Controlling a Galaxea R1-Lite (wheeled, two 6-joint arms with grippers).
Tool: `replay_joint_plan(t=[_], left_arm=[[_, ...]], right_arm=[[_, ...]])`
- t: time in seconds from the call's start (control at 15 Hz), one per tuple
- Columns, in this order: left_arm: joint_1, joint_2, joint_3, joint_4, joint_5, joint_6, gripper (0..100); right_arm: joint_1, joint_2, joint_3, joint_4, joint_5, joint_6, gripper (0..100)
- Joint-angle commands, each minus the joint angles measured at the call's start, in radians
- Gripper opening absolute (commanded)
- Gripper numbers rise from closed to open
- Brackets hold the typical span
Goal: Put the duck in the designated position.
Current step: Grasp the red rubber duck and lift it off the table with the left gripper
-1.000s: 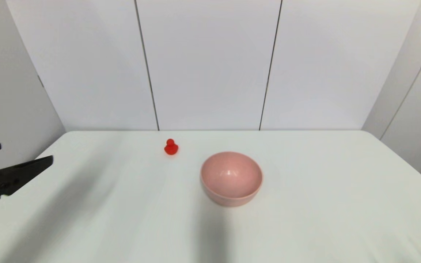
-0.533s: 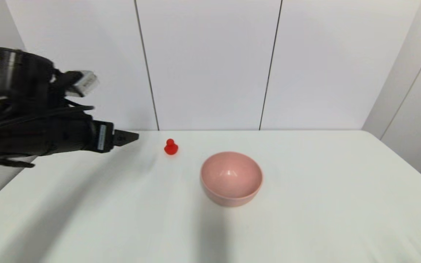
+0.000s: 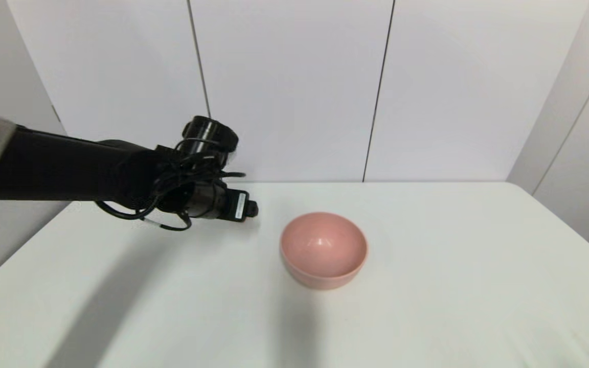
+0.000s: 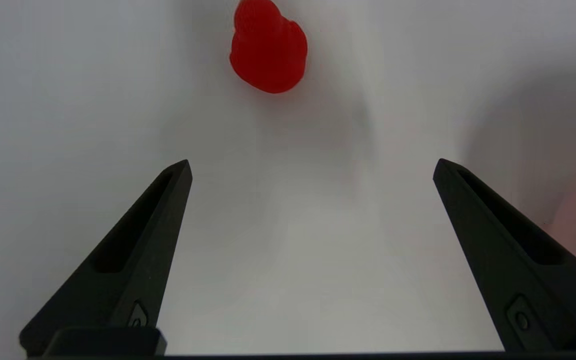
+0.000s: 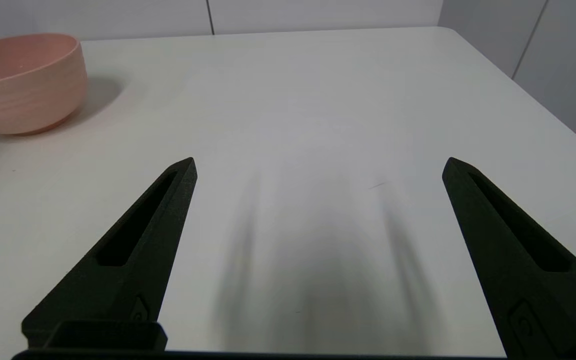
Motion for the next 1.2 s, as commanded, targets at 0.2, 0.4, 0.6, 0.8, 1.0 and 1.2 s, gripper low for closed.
replay_joint_plan(t=[0.2,0.4,0.6,0.8,1.0,1.2], left_arm=[[0.025,0.094,-0.021,-0.018,0.109,-0.089,100],[0.031,0.134,-0.093,-0.017,0.113,-0.173,100],[0.028,0.177,-0.159,-0.04,0.11,-0.195,100],[0.026,0.204,-0.188,-0.046,0.115,-0.195,100],[0.028,0.23,-0.2,-0.048,0.156,-0.19,100],[0.026,0.259,-0.217,-0.054,0.215,-0.195,100]], right_arm=[[0.0,0.001,0.0,-0.001,0.0,0.0,100],[0.0,0.001,0.0,-0.001,0.0,0.0,100],[0.0,0.001,0.0,-0.001,0.0,0.0,100],[0.0,0.001,0.0,-0.001,0.0,0.0,100],[0.0,0.001,0.0,-0.001,0.0,0.0,100],[0.0,0.001,0.0,-0.001,0.0,0.0,100]])
